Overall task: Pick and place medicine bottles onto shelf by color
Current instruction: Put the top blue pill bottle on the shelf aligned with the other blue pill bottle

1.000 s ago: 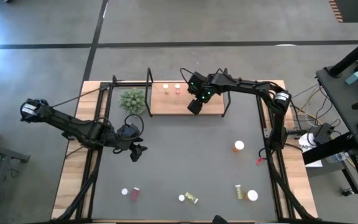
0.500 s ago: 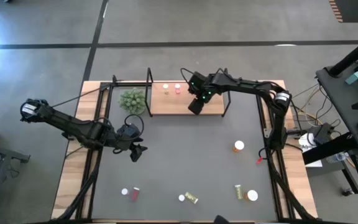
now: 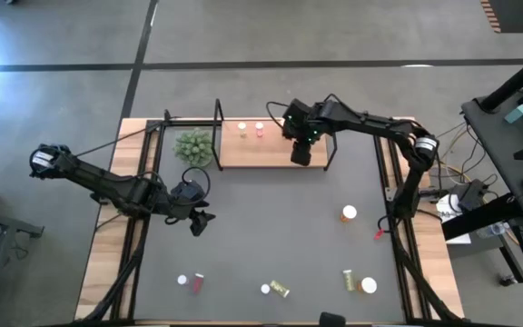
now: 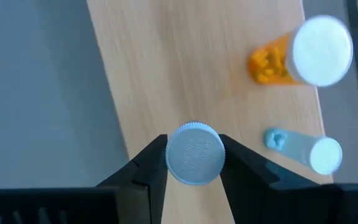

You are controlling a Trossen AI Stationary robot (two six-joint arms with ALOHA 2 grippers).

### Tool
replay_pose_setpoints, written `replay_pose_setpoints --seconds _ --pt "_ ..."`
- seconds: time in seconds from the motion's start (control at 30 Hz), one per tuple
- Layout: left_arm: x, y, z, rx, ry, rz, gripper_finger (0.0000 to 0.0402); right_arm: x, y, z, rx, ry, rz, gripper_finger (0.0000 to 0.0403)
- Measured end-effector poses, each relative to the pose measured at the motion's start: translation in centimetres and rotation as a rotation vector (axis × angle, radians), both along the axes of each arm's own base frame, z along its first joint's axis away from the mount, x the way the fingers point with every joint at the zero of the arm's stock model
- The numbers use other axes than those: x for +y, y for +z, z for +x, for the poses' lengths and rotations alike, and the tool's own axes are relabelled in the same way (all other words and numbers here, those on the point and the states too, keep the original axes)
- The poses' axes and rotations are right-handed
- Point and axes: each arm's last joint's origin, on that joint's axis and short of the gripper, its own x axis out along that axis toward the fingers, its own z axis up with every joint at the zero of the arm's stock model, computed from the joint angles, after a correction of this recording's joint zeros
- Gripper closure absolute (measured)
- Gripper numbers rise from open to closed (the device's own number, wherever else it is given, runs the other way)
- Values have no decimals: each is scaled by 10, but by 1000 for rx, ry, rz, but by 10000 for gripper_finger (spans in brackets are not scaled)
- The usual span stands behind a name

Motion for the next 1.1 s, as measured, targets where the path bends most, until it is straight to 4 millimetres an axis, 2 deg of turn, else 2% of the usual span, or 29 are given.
replay_pose_setpoints --seconds 0.27,0.5,0.8,1.1 --pt "0 0 0 -7 33 -16 169 -23 -11 -17 59 0 5 286" --pt "2 1 0 -23 82 11 169 -39 -14 -28 9 -26 78 284" --pt "3 1 0 -33 106 36 169 -39 -29 -30 11 5 77 283" --pt "4 2 1 -36 116 40 169 -42 -29 -30 -3 5 64 285"
